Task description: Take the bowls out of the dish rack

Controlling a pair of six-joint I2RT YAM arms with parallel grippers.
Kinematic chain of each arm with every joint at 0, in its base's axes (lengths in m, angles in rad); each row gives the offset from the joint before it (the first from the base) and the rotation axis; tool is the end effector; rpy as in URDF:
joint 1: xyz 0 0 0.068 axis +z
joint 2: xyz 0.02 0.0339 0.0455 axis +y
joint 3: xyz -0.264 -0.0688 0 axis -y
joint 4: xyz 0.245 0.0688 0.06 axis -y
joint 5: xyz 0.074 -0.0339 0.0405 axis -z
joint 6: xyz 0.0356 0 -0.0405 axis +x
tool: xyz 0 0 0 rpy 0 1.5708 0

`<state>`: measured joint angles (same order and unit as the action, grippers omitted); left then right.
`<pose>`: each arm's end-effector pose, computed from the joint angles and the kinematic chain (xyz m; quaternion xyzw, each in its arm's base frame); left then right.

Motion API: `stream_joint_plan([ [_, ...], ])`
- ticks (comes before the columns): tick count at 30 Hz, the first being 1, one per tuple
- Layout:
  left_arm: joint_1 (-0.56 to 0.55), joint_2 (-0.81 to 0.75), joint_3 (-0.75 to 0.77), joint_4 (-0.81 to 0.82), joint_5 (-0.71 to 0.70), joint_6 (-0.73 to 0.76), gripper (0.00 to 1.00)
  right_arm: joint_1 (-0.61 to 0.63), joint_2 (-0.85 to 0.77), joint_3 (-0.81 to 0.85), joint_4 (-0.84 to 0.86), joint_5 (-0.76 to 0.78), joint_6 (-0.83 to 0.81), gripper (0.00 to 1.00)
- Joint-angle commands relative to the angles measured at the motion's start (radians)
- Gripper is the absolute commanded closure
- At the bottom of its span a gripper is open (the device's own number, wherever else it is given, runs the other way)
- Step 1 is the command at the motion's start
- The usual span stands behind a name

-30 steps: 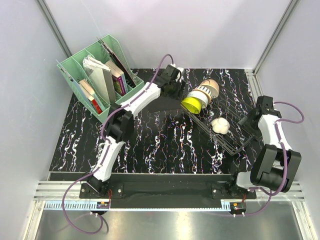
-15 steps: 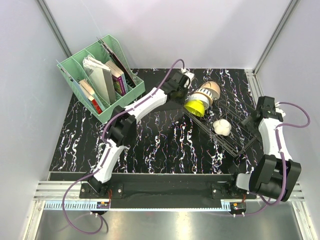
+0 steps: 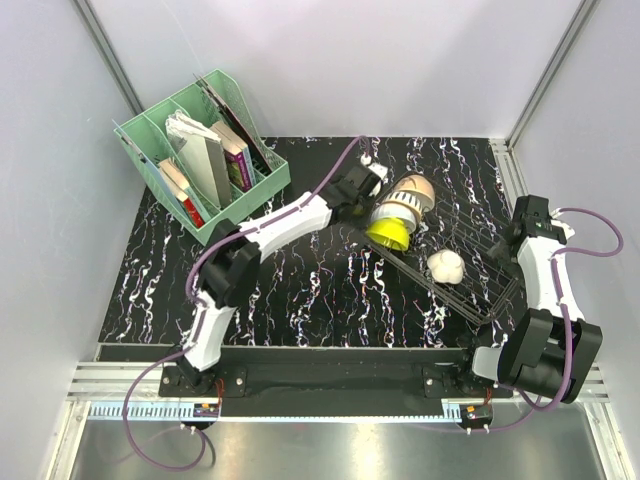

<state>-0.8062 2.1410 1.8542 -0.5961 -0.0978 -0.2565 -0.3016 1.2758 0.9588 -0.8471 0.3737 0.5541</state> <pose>0.3375 -0.3468 0.2394 0.2393 0.9095 -0.1310 0.3137 0.2226 -0.0828 0.2483 0.4334 0.8600 -0.1555 0.2198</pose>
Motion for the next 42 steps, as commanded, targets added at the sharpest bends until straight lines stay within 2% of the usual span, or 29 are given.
stream_joint_plan([
  [1, -0.100, -0.111, -0.131, -0.021, 0.118, -0.041, 1.00, 0.016, -0.013, 0.014, 0.060, -0.064, 0.038, 0.18],
  [8, -0.149, -0.292, -0.329, 0.015, 0.102, -0.101, 1.00, 0.015, -0.024, 0.017, 0.062, -0.055, 0.030, 0.20],
  [12, -0.172, -0.378, -0.412, 0.015, 0.074, -0.127, 1.00, 0.015, -0.001, 0.026, 0.072, -0.119, 0.006, 0.23],
  [19, -0.174, -0.619, -0.613, 0.010, -0.019, -0.213, 1.00, 0.015, 0.068, 0.029, 0.150, -0.360, -0.037, 0.30],
  [22, -0.169, -0.708, -0.674, -0.014, -0.089, -0.257, 1.00, 0.016, 0.082, 0.035, 0.183, -0.519, -0.051, 0.30],
  [25, -0.160, -0.772, -0.720, -0.051, -0.143, -0.299, 1.00, 0.019, 0.089, 0.038, 0.201, -0.606, -0.054, 0.28],
  [28, -0.134, -0.819, -0.756, -0.114, -0.213, -0.357, 1.00, 0.028, 0.088, 0.046, 0.203, -0.647, -0.063, 0.28],
  [30, -0.110, -0.839, -0.779, -0.162, -0.235, -0.403, 1.00, 0.033, 0.079, 0.049, 0.203, -0.653, -0.065, 0.23],
  [36, -0.025, -0.938, -0.878, -0.176, -0.273, -0.477, 1.00, 0.035, 0.048, 0.051, 0.215, -0.677, -0.053, 0.21],
  [42, -0.013, -0.932, -0.863, -0.174, -0.270, -0.431, 1.00, 0.035, 0.063, 0.029, 0.214, -0.677, -0.060, 0.25],
])
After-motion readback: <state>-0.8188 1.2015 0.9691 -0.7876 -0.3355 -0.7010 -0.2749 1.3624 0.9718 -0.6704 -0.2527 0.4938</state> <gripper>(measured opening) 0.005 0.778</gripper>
